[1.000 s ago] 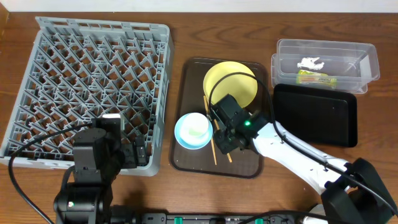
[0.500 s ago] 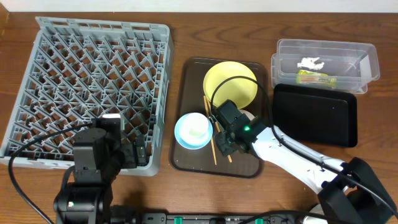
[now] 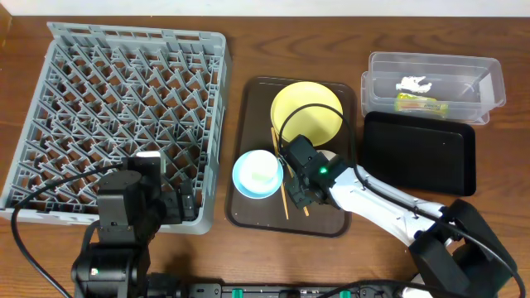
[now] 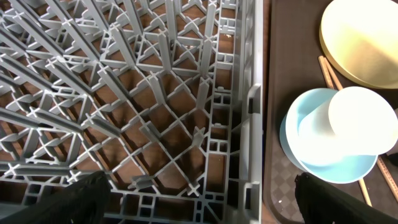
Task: Sort waste into correct bins and load items into the dishwasher
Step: 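Grasp the rim of the white rice bowl with the right gripper, then tip the white bowl over the black tray to dump the rice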
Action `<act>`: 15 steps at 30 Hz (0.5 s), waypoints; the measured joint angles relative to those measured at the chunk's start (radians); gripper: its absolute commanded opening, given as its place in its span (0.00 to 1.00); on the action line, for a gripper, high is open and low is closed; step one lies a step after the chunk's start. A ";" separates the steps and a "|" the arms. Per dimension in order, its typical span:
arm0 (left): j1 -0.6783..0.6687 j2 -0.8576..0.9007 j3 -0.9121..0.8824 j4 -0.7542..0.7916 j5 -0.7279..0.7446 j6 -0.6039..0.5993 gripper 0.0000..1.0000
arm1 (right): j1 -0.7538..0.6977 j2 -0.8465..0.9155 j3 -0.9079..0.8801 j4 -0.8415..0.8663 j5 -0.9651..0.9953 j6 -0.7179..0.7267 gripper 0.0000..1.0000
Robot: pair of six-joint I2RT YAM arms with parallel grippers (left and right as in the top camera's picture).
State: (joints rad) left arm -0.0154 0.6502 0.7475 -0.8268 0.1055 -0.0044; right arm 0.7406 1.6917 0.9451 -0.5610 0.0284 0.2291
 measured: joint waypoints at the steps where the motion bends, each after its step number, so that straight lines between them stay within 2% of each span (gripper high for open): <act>1: 0.000 0.000 0.000 0.000 0.000 0.000 0.97 | 0.000 -0.002 0.000 0.001 0.005 0.001 0.01; 9: 0.000 0.000 0.000 0.000 0.000 0.000 0.97 | -0.008 -0.010 0.050 -0.061 0.016 0.006 0.01; 15: 0.000 0.000 0.000 0.000 0.000 0.000 0.97 | -0.093 -0.073 0.164 -0.150 -0.017 0.013 0.01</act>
State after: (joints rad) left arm -0.0154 0.6502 0.7479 -0.8268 0.1055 -0.0044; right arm 0.6476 1.6184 1.1088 -0.7113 0.0113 0.2420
